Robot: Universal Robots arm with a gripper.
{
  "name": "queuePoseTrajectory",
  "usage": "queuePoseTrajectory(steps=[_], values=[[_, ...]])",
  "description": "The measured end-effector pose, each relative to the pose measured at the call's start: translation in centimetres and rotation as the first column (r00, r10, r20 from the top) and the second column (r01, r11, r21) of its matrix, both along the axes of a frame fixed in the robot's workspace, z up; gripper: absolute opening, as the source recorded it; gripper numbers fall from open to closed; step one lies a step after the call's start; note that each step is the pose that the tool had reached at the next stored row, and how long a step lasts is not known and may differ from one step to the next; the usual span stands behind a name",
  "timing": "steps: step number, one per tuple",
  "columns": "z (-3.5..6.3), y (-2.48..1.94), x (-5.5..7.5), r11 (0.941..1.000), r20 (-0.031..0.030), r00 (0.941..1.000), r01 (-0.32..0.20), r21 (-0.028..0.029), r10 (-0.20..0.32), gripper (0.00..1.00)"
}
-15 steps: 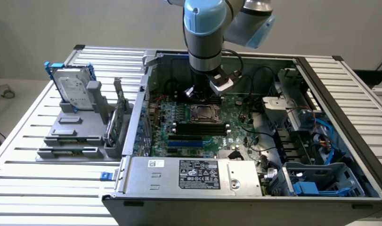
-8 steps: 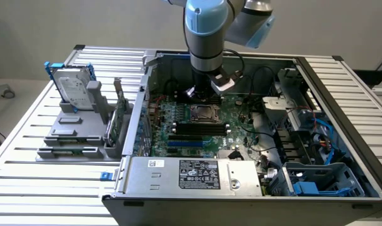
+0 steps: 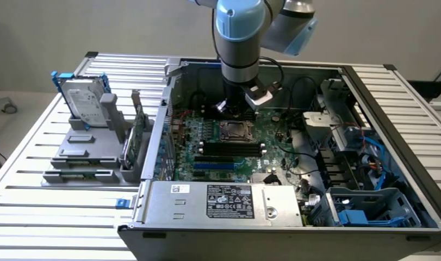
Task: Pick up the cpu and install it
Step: 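Install the first cpu locking lever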
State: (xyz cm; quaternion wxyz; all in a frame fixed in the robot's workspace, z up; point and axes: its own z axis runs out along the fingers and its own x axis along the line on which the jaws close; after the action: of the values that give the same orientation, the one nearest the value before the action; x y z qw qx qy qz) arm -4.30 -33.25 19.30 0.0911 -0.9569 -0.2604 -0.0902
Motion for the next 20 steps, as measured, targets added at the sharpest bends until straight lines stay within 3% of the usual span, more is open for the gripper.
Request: queuePoseTrajectory(steps=[20], values=[[0.00, -0.14, 0.34, 1.0000, 0.0000, 1.0000, 0.000, 0.0001, 0.000, 0.11]])
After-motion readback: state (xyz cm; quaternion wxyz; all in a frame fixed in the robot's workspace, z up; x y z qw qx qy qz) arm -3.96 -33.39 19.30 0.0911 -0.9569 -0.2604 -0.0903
